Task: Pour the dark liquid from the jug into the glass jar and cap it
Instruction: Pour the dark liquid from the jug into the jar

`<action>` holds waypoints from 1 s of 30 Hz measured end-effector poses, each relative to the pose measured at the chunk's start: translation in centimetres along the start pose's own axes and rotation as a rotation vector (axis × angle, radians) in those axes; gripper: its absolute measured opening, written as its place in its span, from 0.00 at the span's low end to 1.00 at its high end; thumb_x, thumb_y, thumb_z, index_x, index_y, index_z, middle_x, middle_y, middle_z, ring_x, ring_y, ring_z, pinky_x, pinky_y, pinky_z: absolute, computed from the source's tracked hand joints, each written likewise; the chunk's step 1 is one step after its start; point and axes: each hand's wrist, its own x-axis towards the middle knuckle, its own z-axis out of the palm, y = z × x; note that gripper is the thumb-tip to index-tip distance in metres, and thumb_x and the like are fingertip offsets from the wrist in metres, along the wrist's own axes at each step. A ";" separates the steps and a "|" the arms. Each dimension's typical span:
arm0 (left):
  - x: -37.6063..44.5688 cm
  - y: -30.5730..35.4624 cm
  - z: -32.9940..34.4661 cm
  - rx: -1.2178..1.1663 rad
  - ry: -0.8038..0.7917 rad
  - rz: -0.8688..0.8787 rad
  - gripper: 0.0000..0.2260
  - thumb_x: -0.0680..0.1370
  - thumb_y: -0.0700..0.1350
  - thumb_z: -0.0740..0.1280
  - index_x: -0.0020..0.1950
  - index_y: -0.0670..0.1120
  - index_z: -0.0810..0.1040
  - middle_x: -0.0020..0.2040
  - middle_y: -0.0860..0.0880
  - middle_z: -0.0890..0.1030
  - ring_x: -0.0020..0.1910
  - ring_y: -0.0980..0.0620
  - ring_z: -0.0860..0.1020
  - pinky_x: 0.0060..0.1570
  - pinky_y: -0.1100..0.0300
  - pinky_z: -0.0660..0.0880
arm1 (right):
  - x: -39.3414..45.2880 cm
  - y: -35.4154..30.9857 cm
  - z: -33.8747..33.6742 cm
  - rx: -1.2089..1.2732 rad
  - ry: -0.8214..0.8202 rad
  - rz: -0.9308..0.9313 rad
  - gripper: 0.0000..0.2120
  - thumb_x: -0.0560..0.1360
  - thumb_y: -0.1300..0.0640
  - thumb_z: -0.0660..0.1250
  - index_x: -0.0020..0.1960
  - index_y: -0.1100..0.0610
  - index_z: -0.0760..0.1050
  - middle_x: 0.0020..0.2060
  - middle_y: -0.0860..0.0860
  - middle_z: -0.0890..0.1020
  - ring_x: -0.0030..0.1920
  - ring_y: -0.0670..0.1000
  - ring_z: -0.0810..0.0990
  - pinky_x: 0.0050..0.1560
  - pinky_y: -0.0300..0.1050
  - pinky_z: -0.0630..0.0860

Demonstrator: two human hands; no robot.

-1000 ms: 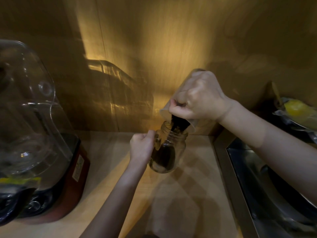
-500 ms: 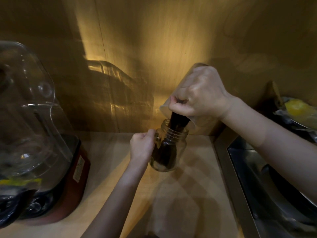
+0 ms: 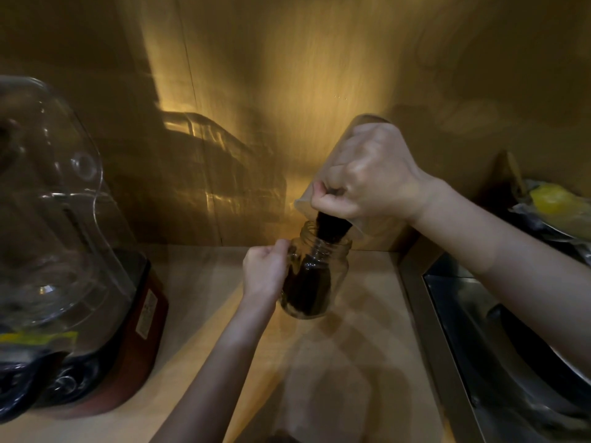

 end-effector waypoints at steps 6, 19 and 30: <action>0.0 0.0 -0.1 -0.018 -0.001 -0.019 0.15 0.73 0.48 0.63 0.26 0.46 0.70 0.26 0.47 0.68 0.29 0.49 0.68 0.33 0.57 0.64 | 0.1 -0.1 -0.4 -0.008 0.006 -0.020 0.22 0.73 0.55 0.61 0.22 0.57 0.78 0.16 0.50 0.77 0.20 0.52 0.77 0.27 0.43 0.73; 0.3 -0.1 -0.2 -0.010 0.005 -0.008 0.15 0.72 0.49 0.63 0.26 0.46 0.69 0.26 0.47 0.67 0.31 0.47 0.67 0.36 0.55 0.63 | 0.3 -0.1 -0.8 -0.050 0.011 -0.053 0.20 0.71 0.56 0.64 0.21 0.56 0.77 0.16 0.50 0.76 0.19 0.51 0.75 0.28 0.39 0.65; 0.5 -0.3 0.2 -0.044 0.002 -0.035 0.17 0.72 0.48 0.64 0.23 0.48 0.69 0.20 0.52 0.67 0.26 0.51 0.66 0.33 0.57 0.63 | 0.1 -0.5 -0.4 -0.058 0.039 -0.060 0.19 0.69 0.57 0.65 0.19 0.57 0.74 0.13 0.50 0.72 0.17 0.51 0.71 0.28 0.37 0.63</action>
